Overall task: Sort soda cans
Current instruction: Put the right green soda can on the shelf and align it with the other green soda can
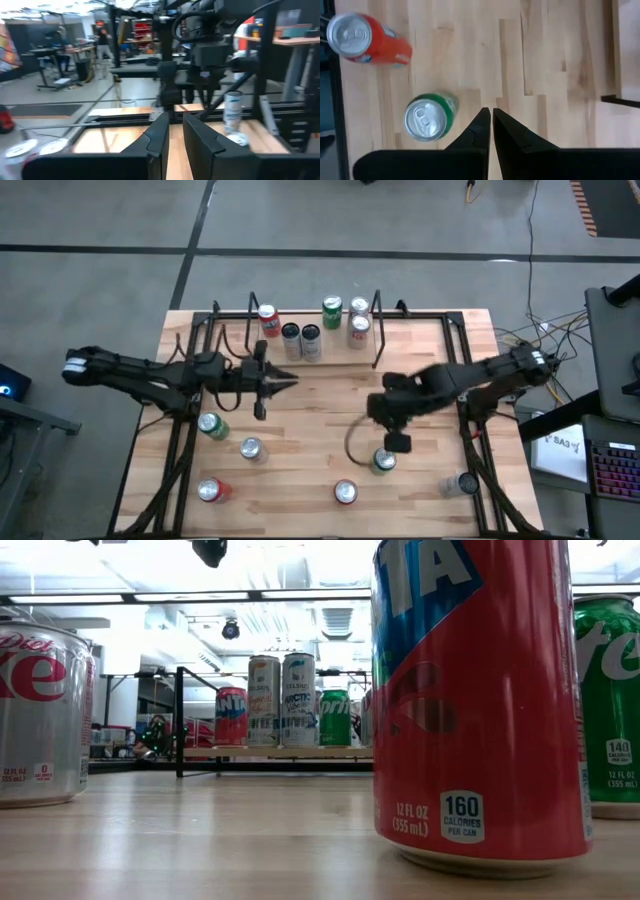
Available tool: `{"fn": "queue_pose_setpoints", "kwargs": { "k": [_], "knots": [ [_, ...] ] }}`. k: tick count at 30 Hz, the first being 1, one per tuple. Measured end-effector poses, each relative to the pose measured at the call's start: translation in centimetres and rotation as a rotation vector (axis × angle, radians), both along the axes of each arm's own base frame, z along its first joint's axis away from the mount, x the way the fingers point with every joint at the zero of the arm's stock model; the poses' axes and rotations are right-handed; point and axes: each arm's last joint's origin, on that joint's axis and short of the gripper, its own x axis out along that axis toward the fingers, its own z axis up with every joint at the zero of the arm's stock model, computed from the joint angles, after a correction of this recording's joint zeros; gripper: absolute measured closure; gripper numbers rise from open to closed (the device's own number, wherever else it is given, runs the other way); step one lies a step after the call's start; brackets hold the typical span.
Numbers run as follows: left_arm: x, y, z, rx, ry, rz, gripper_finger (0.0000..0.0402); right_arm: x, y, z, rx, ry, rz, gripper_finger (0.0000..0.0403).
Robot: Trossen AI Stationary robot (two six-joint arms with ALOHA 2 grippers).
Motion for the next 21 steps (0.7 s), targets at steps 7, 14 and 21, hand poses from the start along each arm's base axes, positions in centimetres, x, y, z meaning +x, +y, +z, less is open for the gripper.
{"fn": "queue_pose_setpoints", "kwargs": {
  "k": [7,14,21],
  "knots": [
    [2.1,-2.9,0.0,-0.016,0.010,-0.047,0.0363,-3.0,3.1,-2.2,-0.016,-0.088,0.049,0.0392],
    [4.3,-5.2,0.3,-0.042,0.032,-0.092,0.0363,-4.0,4.5,-3.7,0.003,-0.095,0.022,0.0392],
    [6.4,-6.6,0.8,-0.026,0.065,-0.119,0.0363,-3.5,5.3,-4.3,0.011,-0.092,0.039,0.0349]
  ]
}}
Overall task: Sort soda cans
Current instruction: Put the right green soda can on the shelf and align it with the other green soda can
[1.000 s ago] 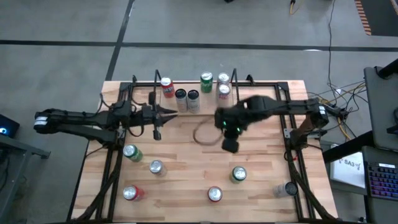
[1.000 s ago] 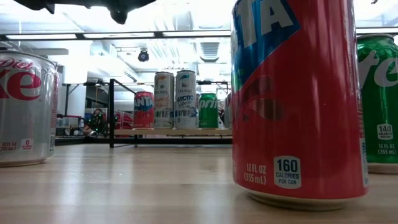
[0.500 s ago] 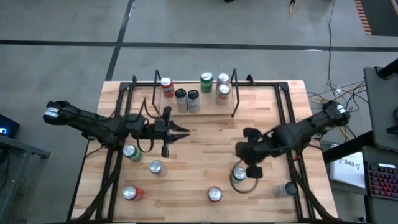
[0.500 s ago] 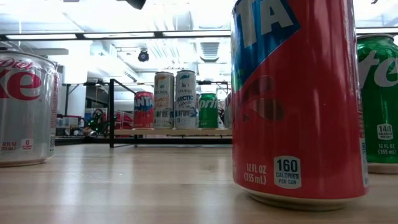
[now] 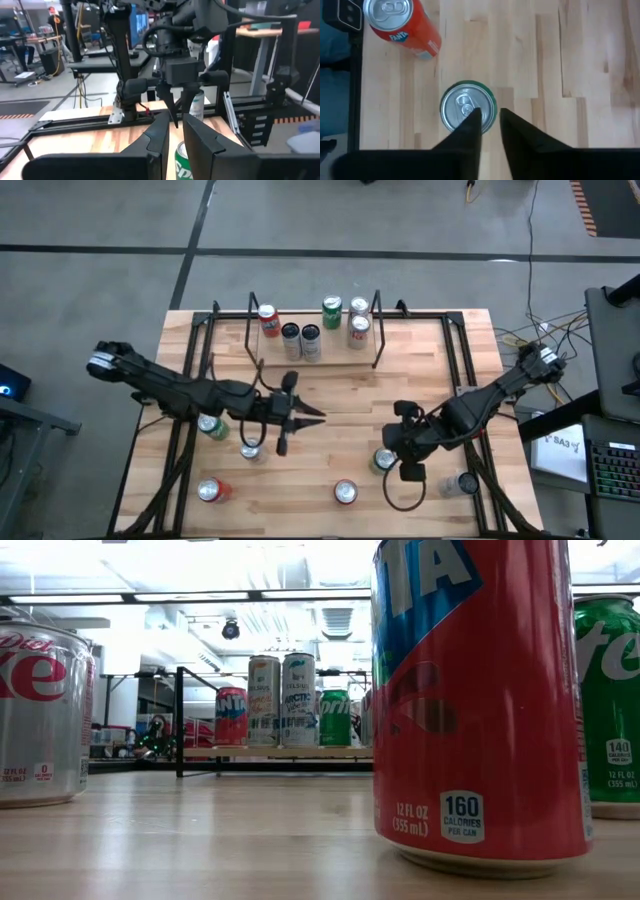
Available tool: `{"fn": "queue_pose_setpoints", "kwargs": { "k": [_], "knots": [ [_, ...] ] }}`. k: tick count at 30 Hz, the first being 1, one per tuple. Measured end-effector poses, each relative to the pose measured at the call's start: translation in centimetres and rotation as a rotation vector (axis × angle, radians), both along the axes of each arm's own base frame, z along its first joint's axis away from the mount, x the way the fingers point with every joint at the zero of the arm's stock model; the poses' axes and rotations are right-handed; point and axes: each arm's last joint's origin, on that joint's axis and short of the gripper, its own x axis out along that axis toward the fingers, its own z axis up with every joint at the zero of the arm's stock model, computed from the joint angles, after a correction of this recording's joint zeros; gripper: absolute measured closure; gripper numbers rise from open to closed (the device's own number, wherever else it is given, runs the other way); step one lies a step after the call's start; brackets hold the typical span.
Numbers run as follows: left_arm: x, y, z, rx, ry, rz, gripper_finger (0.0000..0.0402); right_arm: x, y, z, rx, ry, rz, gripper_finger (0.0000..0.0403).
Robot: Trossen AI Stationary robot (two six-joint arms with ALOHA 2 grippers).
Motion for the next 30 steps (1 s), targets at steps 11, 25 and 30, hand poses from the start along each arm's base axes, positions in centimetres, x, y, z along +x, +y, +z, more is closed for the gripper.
{"fn": "queue_pose_setpoints", "kwargs": {
  "k": [11,25,30],
  "knots": [
    [0.4,-0.3,-0.2,0.009,0.028,-0.004,0.0363,0.3,0.3,-0.5,0.001,0.016,-0.015,0.0126],
    [0.3,-0.2,-0.4,0.030,0.048,-0.003,0.0363,0.9,1.0,-2.3,0.048,0.142,-0.121,0.0035],
    [0.3,-0.2,-0.4,0.043,0.045,-0.004,0.0363,0.9,1.0,-2.6,0.042,0.164,-0.144,0.0035]
  ]
}}
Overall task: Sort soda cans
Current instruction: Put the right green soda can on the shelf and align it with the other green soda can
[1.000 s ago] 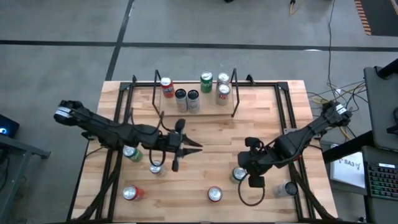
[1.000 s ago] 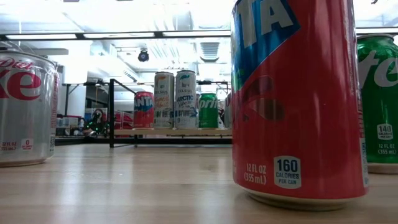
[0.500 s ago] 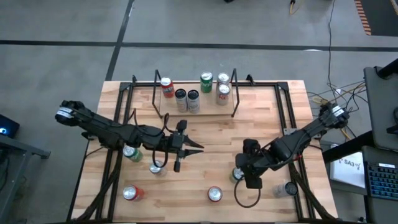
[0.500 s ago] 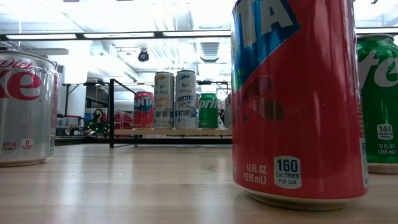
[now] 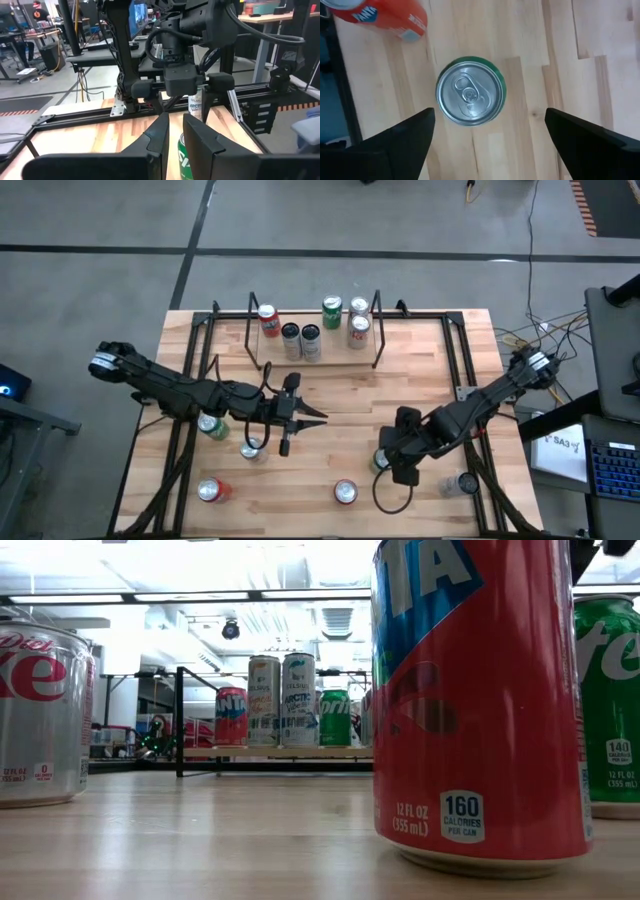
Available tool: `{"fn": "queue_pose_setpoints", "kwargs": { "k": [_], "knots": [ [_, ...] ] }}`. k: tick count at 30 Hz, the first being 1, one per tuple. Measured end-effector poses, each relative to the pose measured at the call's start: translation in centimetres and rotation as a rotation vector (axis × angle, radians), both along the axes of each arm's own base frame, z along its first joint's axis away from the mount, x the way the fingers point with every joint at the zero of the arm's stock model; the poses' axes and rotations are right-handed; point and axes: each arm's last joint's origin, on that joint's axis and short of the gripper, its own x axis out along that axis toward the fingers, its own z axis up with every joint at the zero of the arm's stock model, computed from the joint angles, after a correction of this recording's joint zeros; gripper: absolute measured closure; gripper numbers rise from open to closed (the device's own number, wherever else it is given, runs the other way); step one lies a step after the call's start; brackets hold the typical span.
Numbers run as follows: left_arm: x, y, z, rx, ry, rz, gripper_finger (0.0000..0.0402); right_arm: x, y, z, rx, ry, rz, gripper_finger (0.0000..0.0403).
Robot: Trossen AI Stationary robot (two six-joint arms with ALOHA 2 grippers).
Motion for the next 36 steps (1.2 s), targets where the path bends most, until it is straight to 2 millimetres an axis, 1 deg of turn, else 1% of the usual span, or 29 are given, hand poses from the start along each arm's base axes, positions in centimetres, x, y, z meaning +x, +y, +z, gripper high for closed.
{"fn": "queue_pose_setpoints", "kwargs": {
  "k": [17,24,27,31,34,36],
  "knots": [
    [0.0,0.0,0.0,0.070,-0.007,-0.006,0.0363,2.1,1.4,-3.8,-0.015,0.117,0.000,0.0035],
    [0.0,0.0,0.0,0.112,-0.009,-0.010,0.0363,2.9,1.7,-4.9,-0.058,0.097,0.004,0.0038],
    [0.0,0.0,0.0,0.115,-0.009,-0.011,0.0363,3.1,1.8,-5.3,-0.077,0.094,0.000,0.0058],
    [0.0,0.0,-0.1,0.123,-0.006,-0.012,0.0363,3.2,1.8,-5.4,-0.089,0.084,-0.015,0.0115],
    [0.0,0.0,-0.2,0.128,0.009,-0.012,0.0358,3.2,1.6,-5.2,-0.111,0.067,-0.028,0.0119],
    [0.0,0.0,-0.3,0.130,0.015,-0.013,0.0345,3.0,1.4,-4.9,-0.123,0.059,-0.031,0.0119]
  ]
}}
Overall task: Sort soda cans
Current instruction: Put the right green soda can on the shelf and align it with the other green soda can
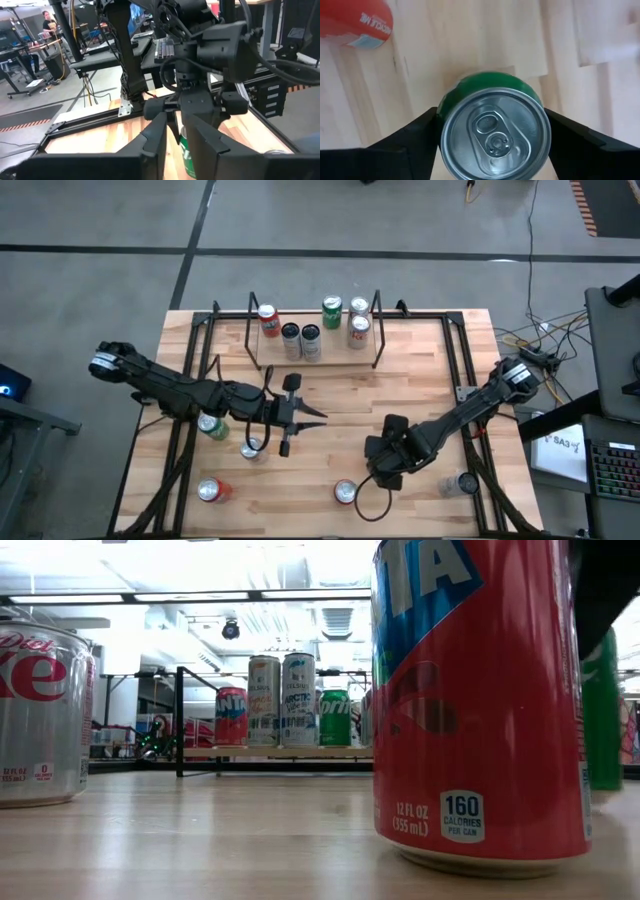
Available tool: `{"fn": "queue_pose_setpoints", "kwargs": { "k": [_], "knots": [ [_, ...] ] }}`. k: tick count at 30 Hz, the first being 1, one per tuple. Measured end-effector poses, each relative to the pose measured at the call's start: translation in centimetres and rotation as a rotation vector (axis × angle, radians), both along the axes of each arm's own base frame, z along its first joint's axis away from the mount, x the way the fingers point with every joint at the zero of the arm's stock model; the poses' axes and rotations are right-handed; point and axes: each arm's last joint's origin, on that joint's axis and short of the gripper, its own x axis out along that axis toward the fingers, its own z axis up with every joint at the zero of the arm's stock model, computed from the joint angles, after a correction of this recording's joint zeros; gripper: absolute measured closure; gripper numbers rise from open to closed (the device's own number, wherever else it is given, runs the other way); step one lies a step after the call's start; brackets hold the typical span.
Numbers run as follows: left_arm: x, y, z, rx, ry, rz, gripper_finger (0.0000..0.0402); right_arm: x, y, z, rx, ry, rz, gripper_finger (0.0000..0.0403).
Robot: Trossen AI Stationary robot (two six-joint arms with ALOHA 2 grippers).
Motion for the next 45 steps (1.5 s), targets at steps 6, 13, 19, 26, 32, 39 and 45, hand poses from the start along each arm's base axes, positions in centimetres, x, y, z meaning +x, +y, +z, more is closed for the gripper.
{"fn": "queue_pose_setpoints", "kwargs": {
  "k": [6,13,19,26,32,39,45],
  "knots": [
    [0.0,0.0,-0.3,0.002,0.026,0.001,0.0259,-0.7,-0.9,2.1,-0.092,-0.053,0.028,0.0119],
    [0.6,-0.1,-1.0,-0.002,0.045,0.008,0.0140,-0.2,-2.1,4.4,-0.214,-0.145,0.110,0.0119],
    [2.0,-0.2,-3.2,0.023,0.108,0.024,0.0076,0.8,-3.0,6.0,-0.357,-0.201,0.237,0.0119],
    [3.9,0.9,-5.8,0.054,0.186,0.130,0.0059,2.0,-3.4,8.3,-0.473,-0.280,0.375,0.0119],
    [4.1,1.4,-5.7,0.060,0.182,0.181,0.0063,2.8,-4.8,9.7,-0.476,-0.279,0.450,0.0119],
    [3.5,1.8,-5.4,0.131,0.213,0.186,0.0063,3.5,-6.9,11.2,-0.454,-0.273,0.512,0.0119],
    [1.9,2.5,-3.9,0.199,0.235,0.295,0.0063,4.3,-10.2,12.3,-0.488,-0.259,0.500,0.0119]
  ]
}}
